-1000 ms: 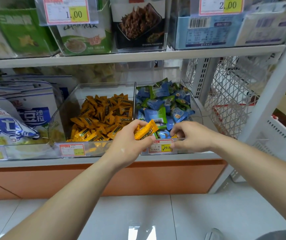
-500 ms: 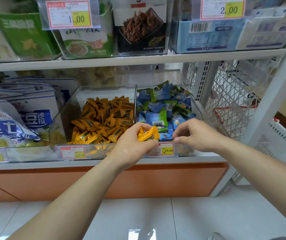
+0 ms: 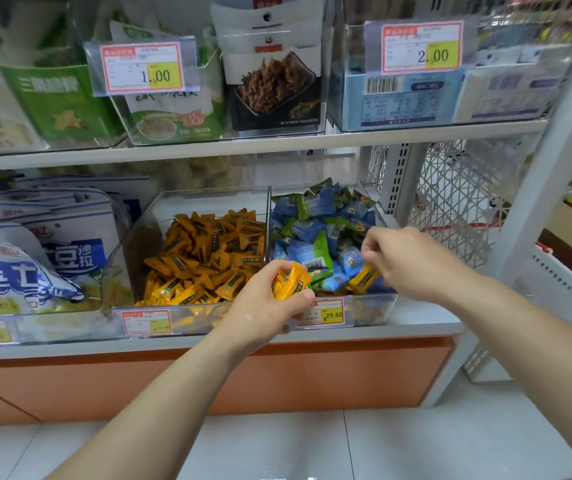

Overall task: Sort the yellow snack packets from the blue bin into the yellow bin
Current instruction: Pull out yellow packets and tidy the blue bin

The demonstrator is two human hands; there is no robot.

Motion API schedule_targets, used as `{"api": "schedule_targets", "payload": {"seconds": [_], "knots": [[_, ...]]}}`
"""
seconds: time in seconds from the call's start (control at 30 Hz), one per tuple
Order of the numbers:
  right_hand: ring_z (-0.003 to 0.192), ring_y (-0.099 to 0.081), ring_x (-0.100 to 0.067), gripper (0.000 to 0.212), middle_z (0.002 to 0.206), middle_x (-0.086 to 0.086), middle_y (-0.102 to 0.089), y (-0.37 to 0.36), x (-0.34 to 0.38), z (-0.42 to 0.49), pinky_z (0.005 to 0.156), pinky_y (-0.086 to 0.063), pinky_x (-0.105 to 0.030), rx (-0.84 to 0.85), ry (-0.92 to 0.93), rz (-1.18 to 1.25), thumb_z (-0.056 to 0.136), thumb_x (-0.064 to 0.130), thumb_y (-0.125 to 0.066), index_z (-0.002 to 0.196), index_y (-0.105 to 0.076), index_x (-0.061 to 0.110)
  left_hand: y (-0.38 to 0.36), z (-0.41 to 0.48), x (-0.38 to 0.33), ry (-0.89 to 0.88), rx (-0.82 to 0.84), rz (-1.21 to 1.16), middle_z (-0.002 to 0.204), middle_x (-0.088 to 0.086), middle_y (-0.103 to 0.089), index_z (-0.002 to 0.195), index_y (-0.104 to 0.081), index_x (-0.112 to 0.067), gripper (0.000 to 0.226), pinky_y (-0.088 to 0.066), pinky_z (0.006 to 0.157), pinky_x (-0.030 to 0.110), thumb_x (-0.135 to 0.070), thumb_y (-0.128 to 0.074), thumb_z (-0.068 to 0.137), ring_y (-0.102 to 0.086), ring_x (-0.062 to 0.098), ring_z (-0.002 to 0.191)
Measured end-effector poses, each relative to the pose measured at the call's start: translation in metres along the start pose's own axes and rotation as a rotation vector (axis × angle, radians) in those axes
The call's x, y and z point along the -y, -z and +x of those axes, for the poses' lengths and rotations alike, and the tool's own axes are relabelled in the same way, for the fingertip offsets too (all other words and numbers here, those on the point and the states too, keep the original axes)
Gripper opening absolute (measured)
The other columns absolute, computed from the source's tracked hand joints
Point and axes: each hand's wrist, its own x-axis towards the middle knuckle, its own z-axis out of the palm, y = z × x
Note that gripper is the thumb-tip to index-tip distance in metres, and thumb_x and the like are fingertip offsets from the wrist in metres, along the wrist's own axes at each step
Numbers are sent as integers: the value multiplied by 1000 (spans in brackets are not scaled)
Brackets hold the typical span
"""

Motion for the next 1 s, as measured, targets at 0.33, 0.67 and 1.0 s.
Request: {"api": "schedule_targets", "payload": {"seconds": [0.33,0.67,1.0], "knots": [[63,-73,-23,10,76,-11,-70,-5,43,-7,52,-58,-27,-167,-209,1075,101,14,-52,94,-59,11,-31,5,-15,-27,-193,-290,98,4,-71,119,-51,-22,27,-59,64,29,-26,-64,96,-74,15,82],[87,-66,3,8,92,19,-73,-21,68,-2,73,-52,-14,-10,47,870,90,28,-69,92,-75,33,30,26,-20,-94,-447,-14,82,-9,-68,106,-59,-31,30,-55,56,23,-26,-79,83,-68,9,73],[91,-64,-10,22,105,6,-65,3,-4,-3,85,-50,-26,-33,70,365,89,28,-68,111,-68,24,50,39,-17,-235,-419,792,124,-5,-64,131,-56,-28,50,-51,95,33,-44,-69,85,-59,13,112]]}}
